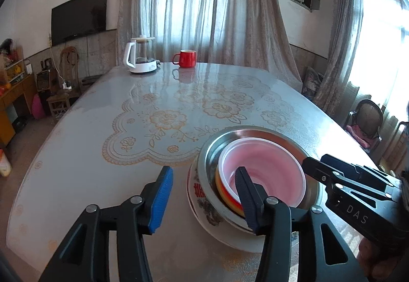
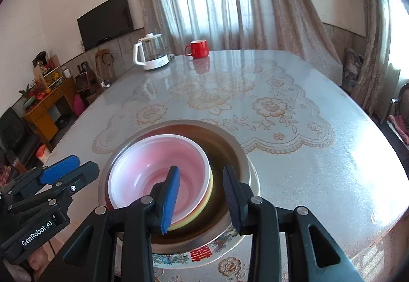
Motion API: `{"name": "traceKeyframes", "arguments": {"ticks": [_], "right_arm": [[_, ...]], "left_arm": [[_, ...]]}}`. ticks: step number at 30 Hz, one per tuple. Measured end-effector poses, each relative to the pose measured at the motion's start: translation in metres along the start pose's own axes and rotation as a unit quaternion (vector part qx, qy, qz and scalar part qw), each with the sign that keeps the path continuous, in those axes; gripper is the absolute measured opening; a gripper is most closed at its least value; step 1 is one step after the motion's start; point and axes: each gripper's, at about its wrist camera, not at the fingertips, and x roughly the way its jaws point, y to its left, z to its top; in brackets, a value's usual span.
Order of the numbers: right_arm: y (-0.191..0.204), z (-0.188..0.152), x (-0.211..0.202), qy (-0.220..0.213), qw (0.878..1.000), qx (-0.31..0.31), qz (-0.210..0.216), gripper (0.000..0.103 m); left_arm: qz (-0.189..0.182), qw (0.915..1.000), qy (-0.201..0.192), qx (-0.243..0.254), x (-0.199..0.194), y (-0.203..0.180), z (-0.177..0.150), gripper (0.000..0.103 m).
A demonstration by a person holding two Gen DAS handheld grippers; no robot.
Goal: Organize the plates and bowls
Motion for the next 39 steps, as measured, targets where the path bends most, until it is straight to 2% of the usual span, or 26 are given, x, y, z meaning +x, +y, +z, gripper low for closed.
{"name": "traceKeyframes", "arguments": {"ticks": [5, 9, 11, 12, 15, 18, 20, 22, 24, 27, 39], "right_arm": [[0.014, -0.02, -0.023, -0.041, 0.998, 0.004, -0.038, 0.042], [0.018, -0.027, -0.032, -0.053, 0.997, 0.003, -0.057, 0.045], [0.017, -0.028, -0.034, -0.057, 0.996, 0.006, -0.071, 0.05], [0.016, -0.029, -0.035, -0.059, 0.995, 0.009, -0.075, 0.051], [0.017, -0.031, -0.035, -0.061, 0.995, 0.013, -0.079, 0.051], [0.018, -0.033, -0.033, -0.065, 0.994, 0.015, -0.081, 0.051], [0.017, -0.034, -0.033, -0.068, 0.994, 0.016, -0.083, 0.051], [0.016, -0.036, -0.033, -0.069, 0.994, 0.021, -0.08, 0.051], [0.015, -0.035, -0.033, -0.067, 0.994, 0.026, -0.079, 0.051], [0.015, -0.036, -0.032, -0.063, 0.995, 0.026, -0.078, 0.051], [0.013, -0.036, -0.028, -0.056, 0.995, 0.034, -0.081, 0.051]], "left_arm": [[0.022, 0.9997, -0.013, -0.005, -0.006, 0.004, -0.011, 0.062], [0.028, 0.9995, -0.004, -0.017, -0.004, 0.008, -0.019, 0.068], [0.034, 0.9992, -0.008, -0.021, -0.007, 0.009, -0.023, 0.069], [0.037, 0.999, -0.009, -0.021, -0.007, 0.01, -0.024, 0.073], [0.043, 0.9989, -0.009, -0.02, -0.008, 0.009, -0.027, 0.075], [0.048, 0.9987, -0.008, -0.016, -0.008, 0.006, -0.03, 0.084], [0.045, 0.9988, -0.01, -0.014, -0.01, 0.004, -0.031, 0.084], [0.046, 0.9988, -0.013, -0.011, -0.011, 0.002, -0.031, 0.092], [0.043, 0.9989, -0.016, -0.008, -0.012, 0.0, -0.03, 0.094], [0.043, 0.9989, -0.017, -0.004, -0.012, -0.001, -0.03, 0.103], [0.053, 0.9985, -0.013, 0.009, -0.01, -0.006, -0.03, 0.103]]}}
